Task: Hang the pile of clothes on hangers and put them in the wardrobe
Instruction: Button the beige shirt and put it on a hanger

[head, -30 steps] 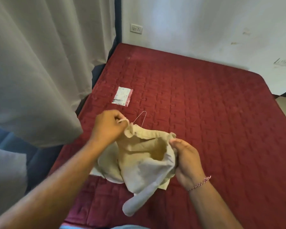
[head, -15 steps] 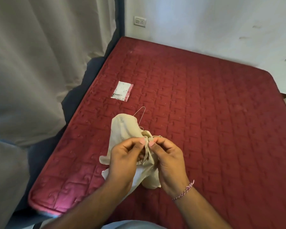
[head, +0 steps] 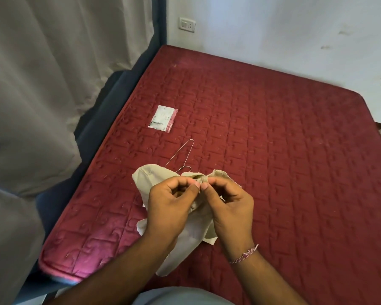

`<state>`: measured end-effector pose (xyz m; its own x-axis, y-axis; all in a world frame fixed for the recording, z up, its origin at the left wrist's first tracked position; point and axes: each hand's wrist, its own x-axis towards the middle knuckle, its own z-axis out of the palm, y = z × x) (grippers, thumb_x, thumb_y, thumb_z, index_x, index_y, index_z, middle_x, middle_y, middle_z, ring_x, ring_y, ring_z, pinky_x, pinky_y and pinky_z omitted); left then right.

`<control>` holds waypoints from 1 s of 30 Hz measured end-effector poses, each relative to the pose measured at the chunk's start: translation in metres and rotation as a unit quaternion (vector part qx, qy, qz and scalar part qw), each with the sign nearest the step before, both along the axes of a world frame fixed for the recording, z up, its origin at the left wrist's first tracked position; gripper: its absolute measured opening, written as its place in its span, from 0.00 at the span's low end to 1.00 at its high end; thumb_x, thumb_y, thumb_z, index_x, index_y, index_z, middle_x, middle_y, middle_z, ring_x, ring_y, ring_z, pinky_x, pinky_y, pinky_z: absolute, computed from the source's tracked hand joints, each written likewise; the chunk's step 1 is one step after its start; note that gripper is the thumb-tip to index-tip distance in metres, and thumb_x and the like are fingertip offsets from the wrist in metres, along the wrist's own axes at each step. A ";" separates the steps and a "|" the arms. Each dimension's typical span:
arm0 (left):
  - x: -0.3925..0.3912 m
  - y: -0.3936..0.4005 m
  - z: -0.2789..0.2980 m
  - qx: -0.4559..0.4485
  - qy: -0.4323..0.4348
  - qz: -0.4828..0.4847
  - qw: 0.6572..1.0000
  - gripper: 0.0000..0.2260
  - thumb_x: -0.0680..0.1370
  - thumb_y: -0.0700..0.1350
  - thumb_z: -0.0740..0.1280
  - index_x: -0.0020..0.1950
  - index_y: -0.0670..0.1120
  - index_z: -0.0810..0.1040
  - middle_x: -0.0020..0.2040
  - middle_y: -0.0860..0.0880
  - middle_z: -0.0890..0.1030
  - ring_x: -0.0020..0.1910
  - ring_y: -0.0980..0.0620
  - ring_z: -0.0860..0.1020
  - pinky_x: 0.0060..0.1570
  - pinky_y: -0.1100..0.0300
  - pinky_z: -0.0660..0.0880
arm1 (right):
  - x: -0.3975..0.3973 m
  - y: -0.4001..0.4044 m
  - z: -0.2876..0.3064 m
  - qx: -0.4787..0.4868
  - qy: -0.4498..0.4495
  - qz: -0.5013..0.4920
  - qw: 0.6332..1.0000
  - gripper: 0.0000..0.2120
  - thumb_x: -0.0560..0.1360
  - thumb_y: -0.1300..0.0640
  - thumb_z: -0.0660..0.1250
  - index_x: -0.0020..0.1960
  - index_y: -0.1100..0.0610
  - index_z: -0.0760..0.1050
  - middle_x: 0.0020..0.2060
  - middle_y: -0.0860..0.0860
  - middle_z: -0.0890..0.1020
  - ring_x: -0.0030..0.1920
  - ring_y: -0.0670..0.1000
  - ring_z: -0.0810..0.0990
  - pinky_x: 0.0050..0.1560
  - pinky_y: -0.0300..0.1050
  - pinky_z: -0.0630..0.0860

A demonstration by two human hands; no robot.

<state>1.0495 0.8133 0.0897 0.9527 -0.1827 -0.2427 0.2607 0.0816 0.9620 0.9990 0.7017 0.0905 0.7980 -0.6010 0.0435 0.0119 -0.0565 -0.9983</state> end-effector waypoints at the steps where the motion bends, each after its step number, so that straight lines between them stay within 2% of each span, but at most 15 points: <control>1: -0.001 0.000 0.000 -0.009 0.004 -0.005 1.000 0.06 0.78 0.37 0.74 0.44 0.46 0.86 0.41 0.42 0.86 0.44 0.41 0.86 0.50 0.46 0.83 | 0.001 0.000 -0.001 -0.015 0.002 0.000 1.000 0.05 0.74 0.68 0.75 0.48 0.60 0.86 0.44 0.52 0.88 0.47 0.49 0.86 0.49 0.40 0.80; 4: -0.001 0.003 0.004 -0.044 0.021 -0.003 0.999 0.05 0.78 0.36 0.73 0.43 0.42 0.85 0.39 0.36 0.83 0.38 0.43 0.81 0.45 0.50 0.82 | 0.001 -0.001 -0.006 -0.053 0.015 -0.005 0.998 0.06 0.74 0.65 0.76 0.48 0.57 0.86 0.44 0.49 0.88 0.48 0.50 0.86 0.51 0.44 0.81; 7: 0.002 0.006 0.007 -0.027 0.013 0.003 1.000 0.07 0.78 0.36 0.73 0.42 0.44 0.85 0.37 0.37 0.83 0.36 0.44 0.80 0.41 0.50 0.80 | -0.001 0.000 -0.007 -0.054 0.016 -0.006 0.998 0.06 0.75 0.66 0.76 0.49 0.56 0.86 0.45 0.49 0.87 0.50 0.52 0.86 0.52 0.49 0.82; 9: 0.005 0.007 0.010 -0.023 0.015 -0.015 1.000 0.06 0.78 0.36 0.73 0.42 0.44 0.86 0.37 0.36 0.83 0.35 0.42 0.80 0.42 0.47 0.80 | -0.001 0.002 -0.007 -0.055 0.008 0.002 0.998 0.06 0.75 0.66 0.76 0.49 0.57 0.86 0.46 0.49 0.87 0.51 0.52 0.86 0.52 0.48 0.82; 12: 0.006 0.006 0.014 -0.023 0.015 -0.027 0.999 0.06 0.78 0.34 0.73 0.41 0.38 0.84 0.34 0.33 0.81 0.32 0.44 0.77 0.37 0.52 0.76 | -0.003 0.003 -0.006 -0.040 -0.002 -0.001 0.999 0.06 0.75 0.66 0.75 0.49 0.57 0.86 0.46 0.49 0.87 0.52 0.51 0.86 0.52 0.43 0.81; 15: 0.004 0.007 0.017 -0.030 0.021 -0.027 0.999 0.07 0.77 0.33 0.73 0.40 0.35 0.81 0.35 0.30 0.79 0.33 0.43 0.76 0.38 0.52 0.75 | -0.003 0.001 -0.007 -0.063 0.000 0.017 0.998 0.06 0.75 0.66 0.75 0.50 0.58 0.86 0.47 0.49 0.87 0.51 0.52 0.86 0.51 0.46 0.82; 19: 0.005 0.012 0.013 -0.010 0.022 -0.042 0.999 0.08 0.77 0.33 0.73 0.38 0.40 0.84 0.36 0.36 0.83 0.35 0.44 0.80 0.40 0.54 0.79 | -0.002 -0.007 -0.006 -0.140 -0.003 0.056 0.989 0.07 0.74 0.65 0.77 0.48 0.56 0.86 0.45 0.46 0.86 0.49 0.50 0.86 0.48 0.41 0.80; 23: 0.009 0.016 0.014 0.019 0.012 -0.089 0.996 0.06 0.78 0.35 0.72 0.41 0.40 0.86 0.38 0.42 0.86 0.39 0.51 0.83 0.44 0.58 0.80 | -0.003 -0.020 -0.001 -0.234 -0.026 0.108 0.966 0.04 0.74 0.61 0.77 0.49 0.57 0.86 0.46 0.44 0.86 0.50 0.48 0.85 0.47 0.39 0.79; 27: 0.017 0.020 0.014 0.025 0.030 -0.150 0.988 0.07 0.78 0.33 0.71 0.41 0.39 0.85 0.36 0.41 0.85 0.36 0.50 0.82 0.41 0.58 0.79 | 0.001 -0.039 0.005 -0.320 -0.028 0.188 0.928 0.05 0.75 0.59 0.76 0.51 0.55 0.86 0.47 0.43 0.86 0.50 0.45 0.85 0.47 0.41 0.81; 30: 0.020 0.023 0.012 0.062 0.002 -0.183 0.981 0.08 0.78 0.34 0.71 0.40 0.40 0.85 0.37 0.41 0.85 0.36 0.47 0.82 0.42 0.53 0.79 | 0.007 -0.048 0.013 -0.348 -0.010 0.253 0.902 0.06 0.76 0.58 0.76 0.52 0.54 0.86 0.45 0.42 0.85 0.47 0.43 0.85 0.44 0.40 0.81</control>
